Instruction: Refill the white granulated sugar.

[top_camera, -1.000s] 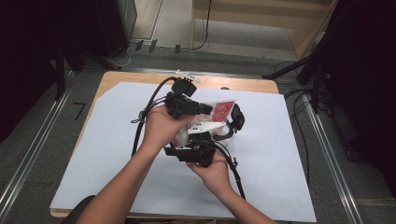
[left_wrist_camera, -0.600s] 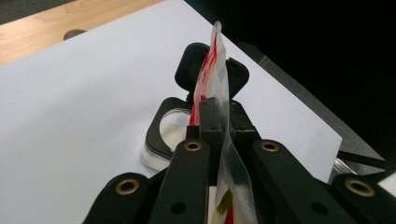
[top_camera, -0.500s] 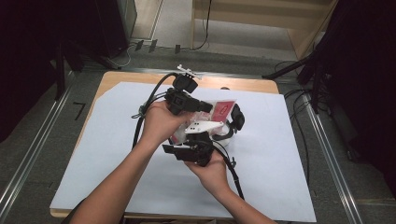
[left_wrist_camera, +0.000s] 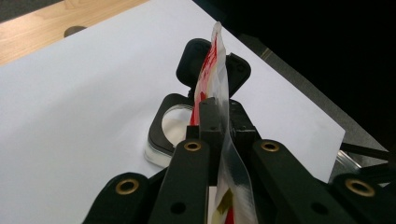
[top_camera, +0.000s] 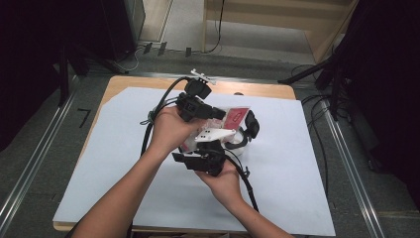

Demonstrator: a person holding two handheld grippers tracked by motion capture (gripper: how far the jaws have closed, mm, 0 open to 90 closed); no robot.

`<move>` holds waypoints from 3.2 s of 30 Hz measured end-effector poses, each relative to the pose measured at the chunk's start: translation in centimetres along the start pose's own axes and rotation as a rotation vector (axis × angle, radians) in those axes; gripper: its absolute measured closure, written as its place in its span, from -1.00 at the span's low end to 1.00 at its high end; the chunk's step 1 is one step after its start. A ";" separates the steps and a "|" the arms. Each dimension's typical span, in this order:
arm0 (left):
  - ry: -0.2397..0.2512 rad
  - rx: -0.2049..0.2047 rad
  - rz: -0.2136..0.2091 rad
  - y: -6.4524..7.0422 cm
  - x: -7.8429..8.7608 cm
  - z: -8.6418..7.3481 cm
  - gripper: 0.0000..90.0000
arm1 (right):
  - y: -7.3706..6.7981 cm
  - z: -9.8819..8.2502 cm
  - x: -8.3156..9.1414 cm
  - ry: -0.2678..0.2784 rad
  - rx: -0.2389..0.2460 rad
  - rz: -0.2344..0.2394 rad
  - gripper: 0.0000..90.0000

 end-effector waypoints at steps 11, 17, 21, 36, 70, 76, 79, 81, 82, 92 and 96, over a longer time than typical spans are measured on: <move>0.004 -0.009 -0.001 0.1 0.0 -0.2 0.97 | 0.0 -0.2 -0.2 -0.007 0.005 -0.007 0.45; 0.010 -0.015 0.002 0.2 0.0 -0.3 0.97 | 0.0 -0.3 -0.2 -0.010 0.014 -0.016 0.48; 0.006 -0.019 0.001 0.3 0.1 -0.3 0.96 | 0.1 -0.3 -0.2 -0.010 0.016 -0.020 0.53; -0.011 -0.035 0.010 0.5 0.0 0.0 0.96 | 0.1 -0.1 -0.1 0.001 0.013 -0.024 0.56; -0.026 -0.030 0.008 0.3 0.2 -0.3 0.97 | 0.4 -0.6 -0.2 -0.023 0.014 -0.044 0.94; -0.008 -0.029 0.003 0.5 0.6 0.0 0.98 | 0.2 -0.3 -0.2 -0.017 0.032 -0.054 0.96; -0.003 -0.034 0.006 0.7 1.0 0.2 0.98 | 0.0 0.1 0.0 -0.013 0.042 -0.055 0.97; -0.004 -0.037 0.008 0.7 1.0 0.2 0.98 | -0.1 0.2 0.0 -0.009 0.047 -0.053 0.96; -0.005 -0.038 0.009 0.7 1.0 0.2 0.98 | -0.1 0.2 0.0 -0.009 0.048 -0.053 0.96; -0.014 -0.048 0.014 0.6 0.7 0.5 0.98 | 0.3 0.2 0.1 -0.017 0.043 -0.049 0.96; -0.021 -0.059 0.020 0.8 0.5 0.9 0.98 | 0.5 0.5 0.4 -0.007 0.036 -0.049 0.96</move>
Point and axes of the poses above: each handheld gripper's, and its own axes: x roughly backward along the jaws, z roughly out of its top, y roughly to its right, the point moved 6 cm from there along -x, roughly forward along the jaws, and after that the axes turned 3 degrees about z, right-handed, at the moved point
